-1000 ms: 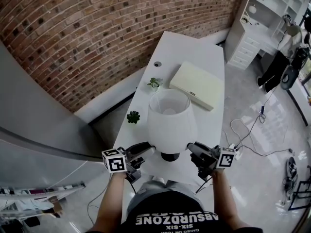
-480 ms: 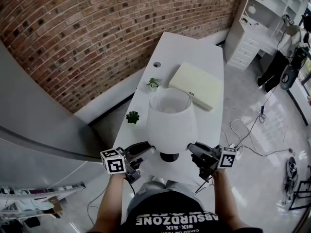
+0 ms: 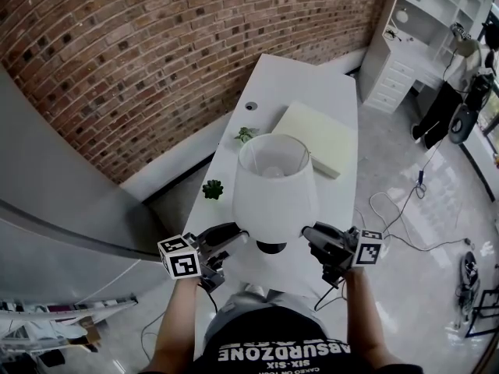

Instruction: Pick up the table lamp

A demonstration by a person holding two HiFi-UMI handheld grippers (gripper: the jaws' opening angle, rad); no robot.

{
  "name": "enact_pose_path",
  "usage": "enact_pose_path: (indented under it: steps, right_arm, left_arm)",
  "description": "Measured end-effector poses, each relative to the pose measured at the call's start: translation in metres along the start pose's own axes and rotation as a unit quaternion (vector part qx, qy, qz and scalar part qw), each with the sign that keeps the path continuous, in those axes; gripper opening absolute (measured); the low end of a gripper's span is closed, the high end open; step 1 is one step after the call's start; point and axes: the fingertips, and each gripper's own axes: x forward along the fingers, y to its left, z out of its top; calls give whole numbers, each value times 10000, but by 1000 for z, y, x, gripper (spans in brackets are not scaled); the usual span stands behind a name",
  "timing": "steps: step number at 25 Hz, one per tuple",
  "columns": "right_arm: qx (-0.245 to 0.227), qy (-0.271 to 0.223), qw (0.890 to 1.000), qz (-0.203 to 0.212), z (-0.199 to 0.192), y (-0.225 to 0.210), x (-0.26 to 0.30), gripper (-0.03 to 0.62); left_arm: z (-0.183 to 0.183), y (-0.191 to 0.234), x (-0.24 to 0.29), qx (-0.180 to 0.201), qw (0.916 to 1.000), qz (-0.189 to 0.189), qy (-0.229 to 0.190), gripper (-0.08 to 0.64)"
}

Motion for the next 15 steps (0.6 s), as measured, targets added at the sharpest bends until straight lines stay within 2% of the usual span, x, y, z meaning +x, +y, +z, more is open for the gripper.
enact_pose_path:
  steps: [15]
  right_arm:
    - [-413,39,9991,90,19,22,0,121]
  left_arm:
    - [22,-24,5,509,9987,-51,-65,163]
